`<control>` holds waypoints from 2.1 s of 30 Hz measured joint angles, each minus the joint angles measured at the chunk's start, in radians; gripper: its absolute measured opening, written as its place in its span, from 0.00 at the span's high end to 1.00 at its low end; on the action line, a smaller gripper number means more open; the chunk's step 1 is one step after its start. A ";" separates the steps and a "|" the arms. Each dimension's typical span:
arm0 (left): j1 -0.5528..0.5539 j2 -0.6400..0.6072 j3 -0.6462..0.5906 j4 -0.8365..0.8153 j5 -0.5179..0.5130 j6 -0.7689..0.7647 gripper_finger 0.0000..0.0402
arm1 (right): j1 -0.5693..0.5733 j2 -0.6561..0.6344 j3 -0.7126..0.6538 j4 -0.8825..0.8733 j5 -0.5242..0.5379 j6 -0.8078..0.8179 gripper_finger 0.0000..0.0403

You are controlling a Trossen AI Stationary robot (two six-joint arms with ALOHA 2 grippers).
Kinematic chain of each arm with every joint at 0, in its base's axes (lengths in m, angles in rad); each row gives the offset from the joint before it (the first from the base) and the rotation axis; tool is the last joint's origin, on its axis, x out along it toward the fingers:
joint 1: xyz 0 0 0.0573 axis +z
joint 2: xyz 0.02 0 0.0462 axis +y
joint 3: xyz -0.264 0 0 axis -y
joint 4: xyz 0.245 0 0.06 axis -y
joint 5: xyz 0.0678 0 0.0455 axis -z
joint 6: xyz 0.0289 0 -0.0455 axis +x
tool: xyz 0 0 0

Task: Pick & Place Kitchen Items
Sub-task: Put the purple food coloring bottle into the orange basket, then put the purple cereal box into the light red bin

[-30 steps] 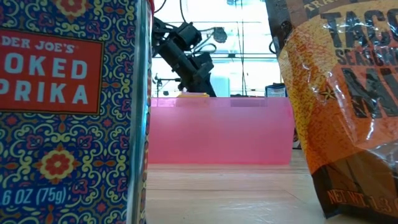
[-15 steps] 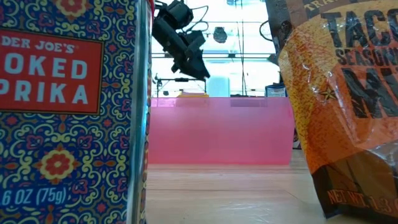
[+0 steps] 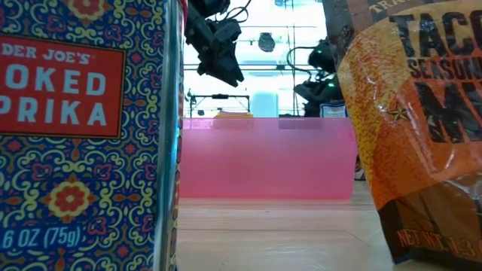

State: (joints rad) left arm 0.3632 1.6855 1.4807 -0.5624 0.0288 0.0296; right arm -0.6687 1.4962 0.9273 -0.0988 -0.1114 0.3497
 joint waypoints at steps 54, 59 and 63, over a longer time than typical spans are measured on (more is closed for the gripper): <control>-0.240 0.001 0.000 -0.194 -0.215 -0.118 0.56 | 0.357 -0.356 0.167 -0.758 0.109 0.093 0.58; -0.240 0.001 0.000 -0.192 -0.215 -0.118 0.56 | 0.406 -0.412 0.087 -0.780 0.112 0.166 0.58; -0.240 0.001 0.000 -0.192 -0.215 -0.117 0.56 | 0.423 -0.434 0.026 -0.778 0.111 0.184 0.58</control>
State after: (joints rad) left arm 0.1230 1.6867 1.4807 -0.7547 -0.1864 -0.0876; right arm -0.2461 1.0621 0.9535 -0.8772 -0.0003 0.5339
